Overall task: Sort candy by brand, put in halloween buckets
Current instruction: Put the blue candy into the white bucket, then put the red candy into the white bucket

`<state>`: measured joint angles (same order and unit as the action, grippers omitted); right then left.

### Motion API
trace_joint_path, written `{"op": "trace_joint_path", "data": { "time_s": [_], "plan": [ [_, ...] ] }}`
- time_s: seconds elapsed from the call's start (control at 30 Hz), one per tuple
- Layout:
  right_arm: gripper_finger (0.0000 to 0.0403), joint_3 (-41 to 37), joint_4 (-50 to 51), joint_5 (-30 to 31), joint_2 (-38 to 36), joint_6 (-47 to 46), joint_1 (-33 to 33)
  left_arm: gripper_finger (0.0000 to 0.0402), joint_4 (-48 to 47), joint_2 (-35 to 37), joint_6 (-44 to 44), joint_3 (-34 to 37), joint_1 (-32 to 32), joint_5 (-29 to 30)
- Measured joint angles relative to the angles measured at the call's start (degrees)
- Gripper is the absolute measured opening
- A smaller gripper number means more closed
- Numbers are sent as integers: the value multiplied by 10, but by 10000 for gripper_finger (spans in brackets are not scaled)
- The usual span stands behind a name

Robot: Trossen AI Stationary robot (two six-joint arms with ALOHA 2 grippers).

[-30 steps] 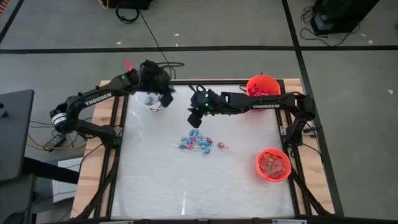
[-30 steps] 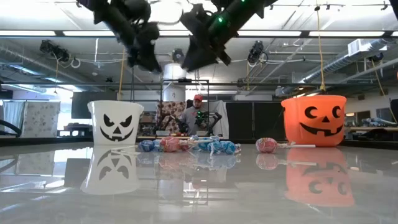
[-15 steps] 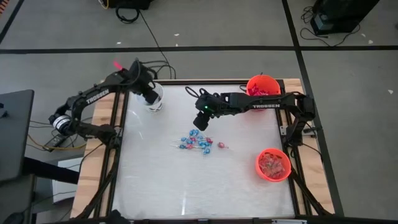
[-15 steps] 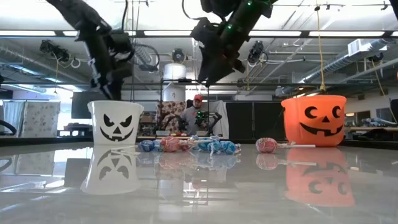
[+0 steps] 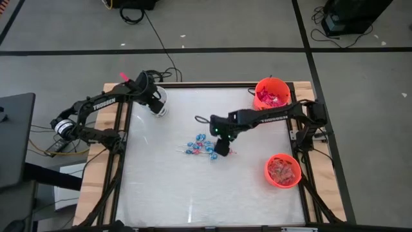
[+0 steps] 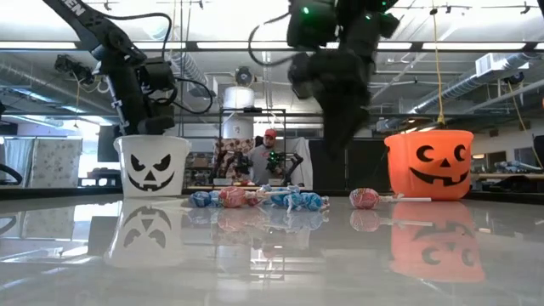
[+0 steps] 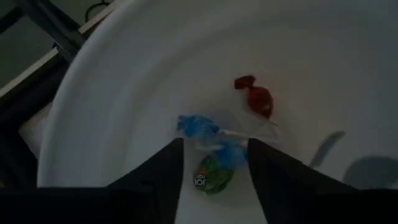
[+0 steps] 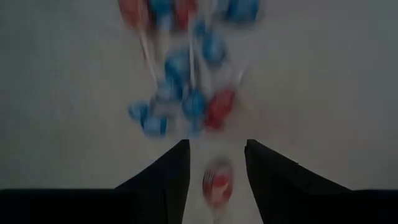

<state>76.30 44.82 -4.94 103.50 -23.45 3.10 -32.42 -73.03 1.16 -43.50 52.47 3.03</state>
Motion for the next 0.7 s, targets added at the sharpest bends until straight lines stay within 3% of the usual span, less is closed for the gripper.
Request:
{"op": "trace_joint_path", "data": {
  "time_s": [0.17,0.37,0.53,0.7],
  "plan": [
    [165,-37,-1,-20,0,-27,-27,228,-11,3,2,-27,0,4],
    [165,-66,2,-16,0,-73,-82,244,-59,8,20,-115,-1,4],
    [165,-113,1,47,-13,-146,-119,245,-91,8,34,-179,-8,4],
    [165,-157,-40,131,-26,-181,-139,245,-89,8,33,-191,-26,-11]
  ]
}}
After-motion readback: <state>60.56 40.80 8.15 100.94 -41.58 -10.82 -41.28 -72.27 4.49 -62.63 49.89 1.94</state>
